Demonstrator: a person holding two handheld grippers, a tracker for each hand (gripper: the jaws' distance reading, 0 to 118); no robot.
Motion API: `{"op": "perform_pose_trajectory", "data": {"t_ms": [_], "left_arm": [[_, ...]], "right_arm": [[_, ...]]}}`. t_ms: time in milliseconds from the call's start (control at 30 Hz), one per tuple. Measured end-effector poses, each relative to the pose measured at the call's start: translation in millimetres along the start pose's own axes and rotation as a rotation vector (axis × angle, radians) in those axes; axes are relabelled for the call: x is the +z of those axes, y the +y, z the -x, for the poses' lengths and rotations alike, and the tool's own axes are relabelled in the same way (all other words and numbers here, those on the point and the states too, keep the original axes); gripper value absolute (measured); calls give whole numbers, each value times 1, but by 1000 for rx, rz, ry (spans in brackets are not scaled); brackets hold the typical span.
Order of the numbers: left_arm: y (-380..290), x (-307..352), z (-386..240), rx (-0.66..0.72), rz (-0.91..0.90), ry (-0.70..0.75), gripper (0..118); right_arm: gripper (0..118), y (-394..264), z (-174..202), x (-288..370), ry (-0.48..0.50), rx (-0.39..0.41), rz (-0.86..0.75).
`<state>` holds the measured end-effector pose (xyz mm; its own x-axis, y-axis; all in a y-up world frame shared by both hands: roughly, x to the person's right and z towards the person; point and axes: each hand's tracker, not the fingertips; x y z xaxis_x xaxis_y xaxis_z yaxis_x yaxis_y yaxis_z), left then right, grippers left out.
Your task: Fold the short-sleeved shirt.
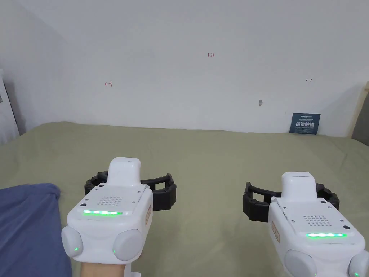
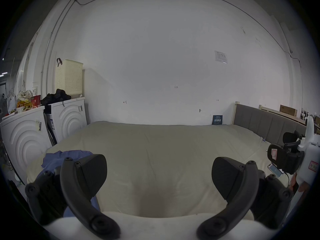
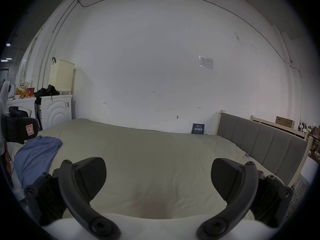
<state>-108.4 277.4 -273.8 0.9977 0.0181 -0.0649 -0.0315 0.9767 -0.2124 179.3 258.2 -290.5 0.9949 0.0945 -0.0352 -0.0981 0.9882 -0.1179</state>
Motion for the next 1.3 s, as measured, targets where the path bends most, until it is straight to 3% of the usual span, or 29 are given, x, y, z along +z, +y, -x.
{"op": "perform_pose_trajectory", "data": {"t_ms": [267, 533, 867, 900, 933, 967, 1033, 1100, 1300], "left_arm": [[0, 2, 0, -13, -2, -3, 118], [0, 1, 0, -49, -51, 17, 118], [3, -4, 1, -30, 7, 5, 118], [3, -3, 1, -30, 13, 19, 112], [3, -2, 0, -44, 9, 23, 65], [2, -1, -2, -66, -21, 34, 3], [-1, 0, -6, -54, -35, 96, 2], [3, 1, -2, -26, 12, 23, 2], [5, -1, -1, -21, 11, 30, 2]], "right_arm": [[118, -1, 4, -1, -3, 39, -25], [118, 0, 1, -3, -13, -6, -27], [116, 3, 1, -4, -10, 8, -26], [106, 4, 1, -3, -6, 4, -2], [52, 4, 0, -1, 11, -6, -5], [1, 4, 0, 1, 7, -10, -22], [0, 11, 1, 3, -90, 0, -74], [0, 16, -4, 3, -27, -36, -24], [0, 22, -8, 1, -45, -25, -11]]}}
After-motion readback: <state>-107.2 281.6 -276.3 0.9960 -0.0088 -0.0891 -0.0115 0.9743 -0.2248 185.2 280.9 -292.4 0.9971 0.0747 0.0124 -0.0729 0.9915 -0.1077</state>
